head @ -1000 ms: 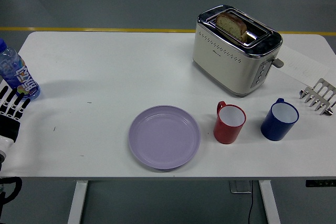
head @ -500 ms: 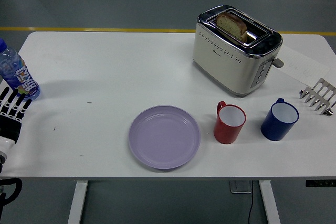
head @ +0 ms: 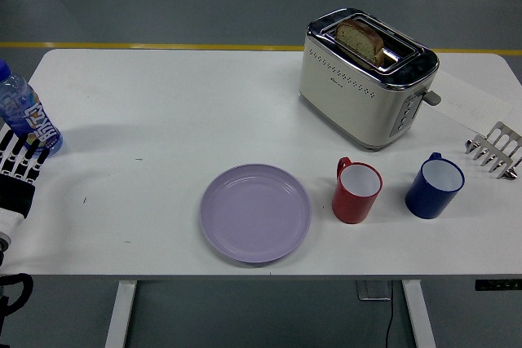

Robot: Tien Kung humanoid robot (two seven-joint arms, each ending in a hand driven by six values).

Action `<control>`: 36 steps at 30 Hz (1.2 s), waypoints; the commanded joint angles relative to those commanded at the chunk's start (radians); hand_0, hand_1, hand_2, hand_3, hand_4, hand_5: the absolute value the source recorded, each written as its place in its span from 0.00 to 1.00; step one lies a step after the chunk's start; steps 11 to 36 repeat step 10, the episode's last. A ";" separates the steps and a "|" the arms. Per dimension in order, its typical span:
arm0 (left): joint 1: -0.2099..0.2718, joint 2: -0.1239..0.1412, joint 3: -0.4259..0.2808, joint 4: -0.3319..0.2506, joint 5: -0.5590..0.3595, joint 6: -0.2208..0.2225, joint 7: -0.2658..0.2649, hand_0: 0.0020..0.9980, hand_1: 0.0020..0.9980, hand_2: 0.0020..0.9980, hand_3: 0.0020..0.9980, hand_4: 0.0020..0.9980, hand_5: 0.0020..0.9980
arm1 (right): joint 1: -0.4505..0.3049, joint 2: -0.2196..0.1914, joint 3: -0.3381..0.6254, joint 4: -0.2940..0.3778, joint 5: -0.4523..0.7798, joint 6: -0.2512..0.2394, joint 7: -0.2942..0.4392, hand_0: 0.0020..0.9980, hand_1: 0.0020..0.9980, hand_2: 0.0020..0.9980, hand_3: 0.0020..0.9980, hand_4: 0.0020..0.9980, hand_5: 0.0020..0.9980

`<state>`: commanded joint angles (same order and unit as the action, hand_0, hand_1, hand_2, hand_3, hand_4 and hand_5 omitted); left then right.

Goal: Push plate across desktop

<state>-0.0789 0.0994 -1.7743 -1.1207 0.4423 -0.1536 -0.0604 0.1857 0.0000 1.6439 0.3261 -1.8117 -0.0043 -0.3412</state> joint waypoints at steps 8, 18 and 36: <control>-0.004 -0.001 -0.002 0.001 0.000 -0.002 0.002 0.54 0.64 0.63 0.63 0.52 1.00 | 0.003 0.000 0.000 -0.001 0.001 -0.001 0.001 0.57 0.53 0.61 0.60 0.11 0.59; -0.003 -0.001 -0.003 0.001 0.000 -0.001 0.002 0.54 0.64 0.63 0.63 0.52 1.00 | 0.004 0.000 0.000 -0.001 0.002 -0.001 0.002 0.57 0.53 0.61 0.60 0.11 0.59; -0.003 -0.001 -0.003 0.001 0.000 -0.001 0.002 0.54 0.64 0.63 0.63 0.52 1.00 | 0.004 0.000 0.000 -0.001 0.002 -0.001 0.002 0.57 0.53 0.61 0.60 0.11 0.59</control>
